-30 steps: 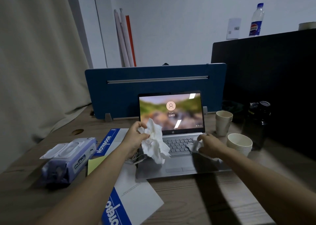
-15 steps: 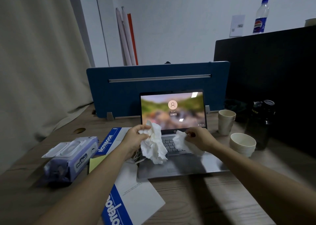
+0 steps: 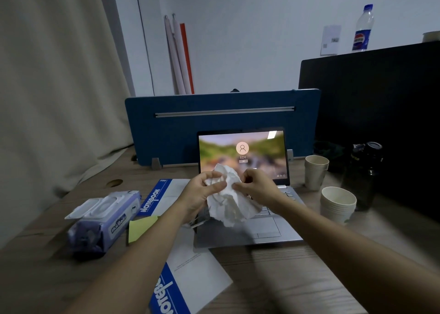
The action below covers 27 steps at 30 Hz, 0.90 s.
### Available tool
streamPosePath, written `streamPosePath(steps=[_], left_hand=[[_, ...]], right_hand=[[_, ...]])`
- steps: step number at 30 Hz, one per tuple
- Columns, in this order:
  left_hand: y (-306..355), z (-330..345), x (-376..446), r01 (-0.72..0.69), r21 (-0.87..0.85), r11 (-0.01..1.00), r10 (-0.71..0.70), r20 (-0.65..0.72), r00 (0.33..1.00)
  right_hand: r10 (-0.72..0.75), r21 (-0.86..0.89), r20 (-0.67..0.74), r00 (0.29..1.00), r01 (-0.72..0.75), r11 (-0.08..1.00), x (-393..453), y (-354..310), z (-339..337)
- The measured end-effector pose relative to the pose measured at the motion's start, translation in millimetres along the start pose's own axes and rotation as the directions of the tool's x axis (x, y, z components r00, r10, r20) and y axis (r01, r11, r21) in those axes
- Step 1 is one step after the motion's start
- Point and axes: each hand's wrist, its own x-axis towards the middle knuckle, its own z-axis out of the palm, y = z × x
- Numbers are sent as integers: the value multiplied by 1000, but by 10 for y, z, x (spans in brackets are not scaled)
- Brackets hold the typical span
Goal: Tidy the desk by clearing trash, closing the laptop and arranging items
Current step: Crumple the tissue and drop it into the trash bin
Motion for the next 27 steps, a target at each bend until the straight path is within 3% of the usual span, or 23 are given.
streamPosePath(steps=[5, 9, 12, 16, 23, 27], left_hand=[[-17, 50, -56, -6, -2, 1000, 7, 49, 999], [-40, 164, -100, -58, 125, 990, 68, -78, 995], [-24, 224, -166, -61, 84, 995, 69, -101, 992], [10, 300, -306, -62, -48, 997, 61, -28, 998], [-3, 497, -573, 21, -132, 991, 0, 164, 987], [-93, 677, -699, 40, -110, 993, -16, 210, 978]], right_hand=[[2, 42, -21, 1000, -1, 999, -80, 3, -56], [-37, 107, 33, 999, 33, 994, -193, -27, -122], [-66, 163, 80, 995, 53, 985, -317, -30, -191], [-29, 266, 72, 997, 9, 964, -507, -11, -290], [16, 516, 429, 903, -259, 817, -877, 114, -548], [43, 579, 397, 917, -286, 764, -1124, 215, -622]])
